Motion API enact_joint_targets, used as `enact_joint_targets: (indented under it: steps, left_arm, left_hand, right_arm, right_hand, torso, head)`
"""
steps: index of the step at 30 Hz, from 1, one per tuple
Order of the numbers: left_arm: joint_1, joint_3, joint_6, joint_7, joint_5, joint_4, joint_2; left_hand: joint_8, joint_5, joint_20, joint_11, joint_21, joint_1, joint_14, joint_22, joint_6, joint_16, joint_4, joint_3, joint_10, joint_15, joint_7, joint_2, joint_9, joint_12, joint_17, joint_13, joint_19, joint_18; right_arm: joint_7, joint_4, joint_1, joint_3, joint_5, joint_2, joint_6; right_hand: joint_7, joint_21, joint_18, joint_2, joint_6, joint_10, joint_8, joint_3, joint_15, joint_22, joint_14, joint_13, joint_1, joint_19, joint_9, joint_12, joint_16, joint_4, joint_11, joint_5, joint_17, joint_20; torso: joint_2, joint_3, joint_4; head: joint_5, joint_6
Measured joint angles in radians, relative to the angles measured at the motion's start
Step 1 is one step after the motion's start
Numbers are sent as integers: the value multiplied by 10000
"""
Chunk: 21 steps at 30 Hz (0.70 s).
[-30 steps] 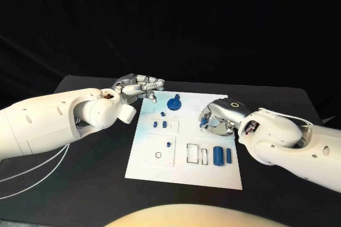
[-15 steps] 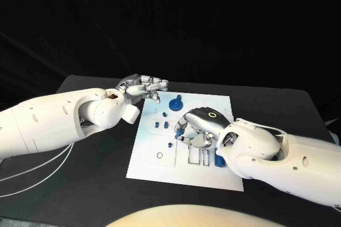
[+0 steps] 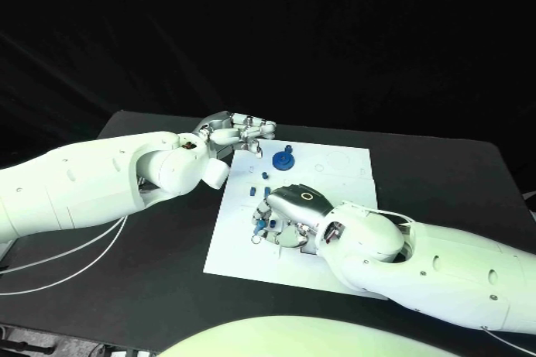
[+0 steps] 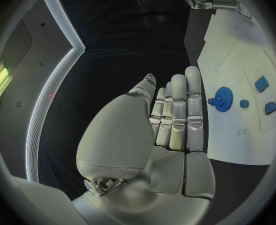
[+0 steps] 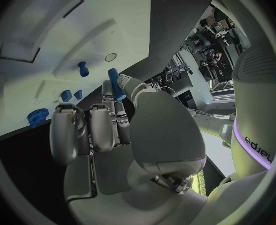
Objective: Assemble the parts on the task board
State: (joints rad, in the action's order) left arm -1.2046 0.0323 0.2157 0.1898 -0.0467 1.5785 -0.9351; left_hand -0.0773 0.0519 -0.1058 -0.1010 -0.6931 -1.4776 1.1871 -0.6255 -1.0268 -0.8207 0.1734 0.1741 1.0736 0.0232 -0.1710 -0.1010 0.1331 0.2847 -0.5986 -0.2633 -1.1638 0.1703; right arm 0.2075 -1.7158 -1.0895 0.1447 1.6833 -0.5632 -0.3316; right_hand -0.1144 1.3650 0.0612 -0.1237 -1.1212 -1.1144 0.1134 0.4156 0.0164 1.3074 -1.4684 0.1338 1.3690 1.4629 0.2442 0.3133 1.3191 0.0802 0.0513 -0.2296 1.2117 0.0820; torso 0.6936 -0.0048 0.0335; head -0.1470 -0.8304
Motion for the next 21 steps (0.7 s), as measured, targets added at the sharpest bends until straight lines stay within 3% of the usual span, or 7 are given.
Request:
enact_joint_targets:
  steps: [8, 21]
  left_arm:
    - [0, 0, -68, -15, 0, -9, 20]
    - [0, 0, -112, -25, 0, -24, 29]
  left_hand:
    - [-21, 0, -13, 6, 0, -24, 0, 2, 0, 0, 0, 0, -6, 0, 0, 25, 0, 0, 0, 1, -14, -1]
    - [-21, 0, -13, 6, 0, -24, 0, 1, 0, 0, 0, 0, -6, 0, 0, 24, 0, 0, -1, 2, -14, -1]
  right_arm:
    - [-26, 258, 209, 43, 25, 209, 137]
    - [-47, 356, 265, 49, 111, 302, 303]
  right_hand:
    - [-11, 0, 0, -1, 13, 0, -2, 28, 0, -1, 0, -2, -1, 0, -7, 0, 0, -28, 0, 16, 6, 0]
    - [-1, -1, 0, -2, 35, 1, 27, 27, -1, 7, 0, -14, -1, 0, -5, 0, 0, -29, 1, 19, 22, 0]
  torso:
    - [0, 0, 11]
    - [-2, 5, 12]
  head:
    - [-14, -17]
    - [-91, -50]
